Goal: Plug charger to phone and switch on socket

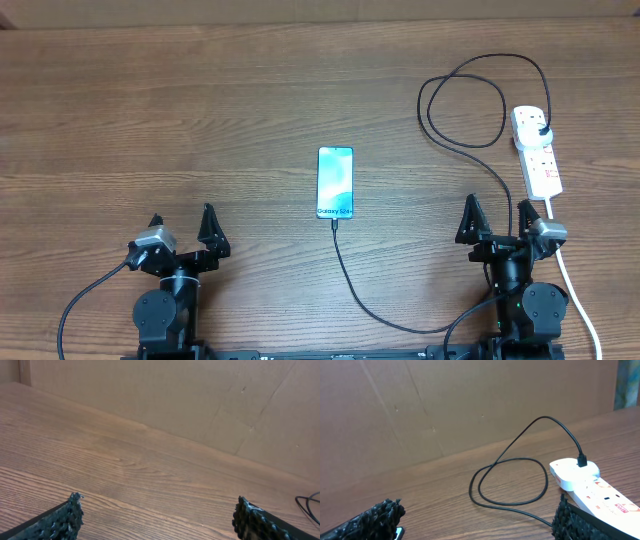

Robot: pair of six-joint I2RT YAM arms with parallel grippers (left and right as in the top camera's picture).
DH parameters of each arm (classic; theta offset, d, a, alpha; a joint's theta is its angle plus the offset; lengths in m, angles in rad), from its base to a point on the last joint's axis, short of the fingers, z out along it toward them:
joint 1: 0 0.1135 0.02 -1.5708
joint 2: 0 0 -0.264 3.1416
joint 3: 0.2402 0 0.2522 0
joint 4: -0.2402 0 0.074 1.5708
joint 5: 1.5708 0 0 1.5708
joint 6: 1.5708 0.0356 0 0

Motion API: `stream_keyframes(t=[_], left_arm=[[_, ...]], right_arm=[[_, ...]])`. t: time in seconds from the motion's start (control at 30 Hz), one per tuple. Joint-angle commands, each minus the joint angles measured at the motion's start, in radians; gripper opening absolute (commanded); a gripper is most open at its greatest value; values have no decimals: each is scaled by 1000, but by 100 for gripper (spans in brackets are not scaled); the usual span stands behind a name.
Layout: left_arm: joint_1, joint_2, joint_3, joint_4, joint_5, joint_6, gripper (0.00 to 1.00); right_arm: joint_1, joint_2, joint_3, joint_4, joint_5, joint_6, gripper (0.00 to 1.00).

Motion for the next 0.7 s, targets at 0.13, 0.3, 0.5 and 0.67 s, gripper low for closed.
stream_keyframes(t=[0.13,0.3,0.5,0.67], left_arm=[[3,-5,-3,2,1,23,100],[3,-5,-3,2,1,23,100],[3,-5,-3,2,1,23,100],[3,-5,-3,2,2,30,100]], right_arm=[[-3,-6,-11,2,-2,-8,100],[-3,-6,-11,2,-2,-8,100],[-3,-6,-11,2,-2,-8,100],[-3,-6,-11,2,-2,-8,100]])
